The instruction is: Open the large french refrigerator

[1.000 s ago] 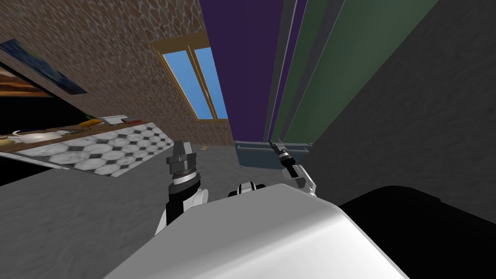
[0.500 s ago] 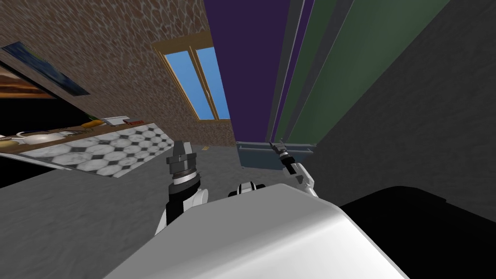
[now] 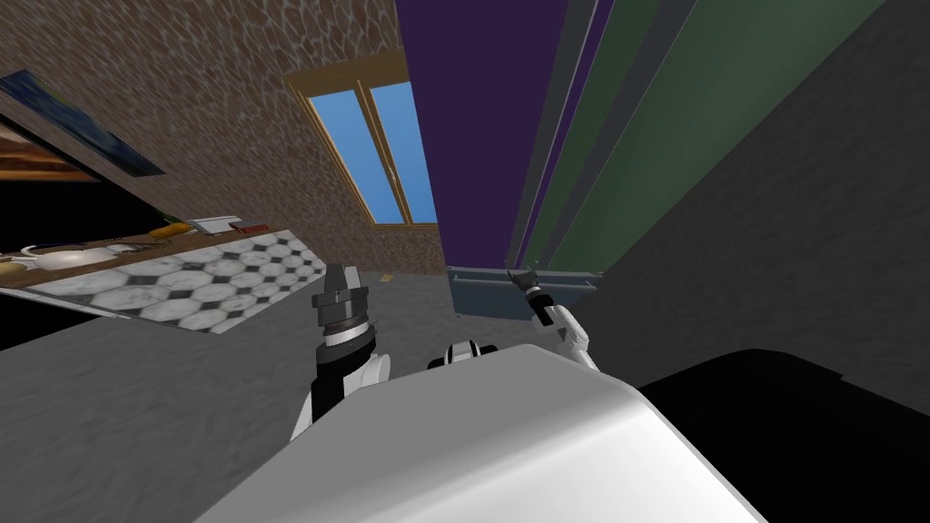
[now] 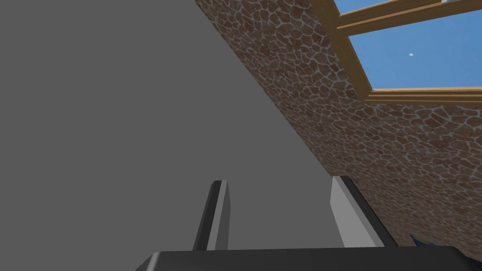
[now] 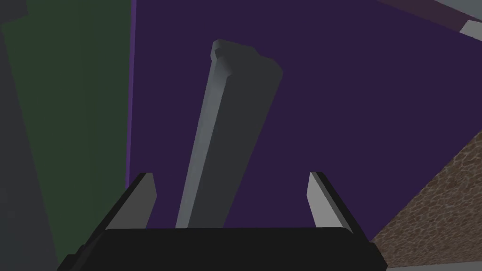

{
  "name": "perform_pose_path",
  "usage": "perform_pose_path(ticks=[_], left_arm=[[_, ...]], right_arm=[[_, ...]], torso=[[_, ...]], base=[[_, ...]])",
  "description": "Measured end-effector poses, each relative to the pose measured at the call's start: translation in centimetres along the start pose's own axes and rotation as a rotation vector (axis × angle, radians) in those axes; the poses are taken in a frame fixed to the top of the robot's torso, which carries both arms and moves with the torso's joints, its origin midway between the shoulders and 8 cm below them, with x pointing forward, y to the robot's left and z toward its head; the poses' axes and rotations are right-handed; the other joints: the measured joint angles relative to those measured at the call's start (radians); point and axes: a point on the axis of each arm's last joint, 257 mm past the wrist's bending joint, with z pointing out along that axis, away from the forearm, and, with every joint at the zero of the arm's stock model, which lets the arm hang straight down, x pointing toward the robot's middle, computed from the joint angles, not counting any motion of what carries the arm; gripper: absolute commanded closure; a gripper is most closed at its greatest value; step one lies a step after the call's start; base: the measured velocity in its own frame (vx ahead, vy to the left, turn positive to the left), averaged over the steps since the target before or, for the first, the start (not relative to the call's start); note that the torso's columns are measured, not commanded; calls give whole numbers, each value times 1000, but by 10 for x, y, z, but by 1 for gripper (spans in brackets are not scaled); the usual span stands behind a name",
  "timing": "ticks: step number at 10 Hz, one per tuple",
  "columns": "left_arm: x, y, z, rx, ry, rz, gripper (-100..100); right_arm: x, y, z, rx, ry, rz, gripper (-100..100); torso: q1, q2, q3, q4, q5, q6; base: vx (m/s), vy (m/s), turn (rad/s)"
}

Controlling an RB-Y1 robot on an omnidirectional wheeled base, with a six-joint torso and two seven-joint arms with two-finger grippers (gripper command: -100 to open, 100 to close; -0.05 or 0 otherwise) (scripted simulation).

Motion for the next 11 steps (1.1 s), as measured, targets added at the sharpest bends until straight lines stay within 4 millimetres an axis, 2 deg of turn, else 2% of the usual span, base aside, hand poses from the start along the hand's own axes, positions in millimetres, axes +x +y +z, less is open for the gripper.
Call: perform_pose_path(ticks=[7,11], left_arm=[[0,0,0,0,0,0,0],[0,0,0,0,0,0,0]], right_arm=[[53,-43,8,28,132,-337,-100],[73,-66,12,39,194,-501,-100]], torso=[[2,-2,-1,-1,1,0],[0,0,0,0,0,0]], base=[[49,63,4],[39,45,4]])
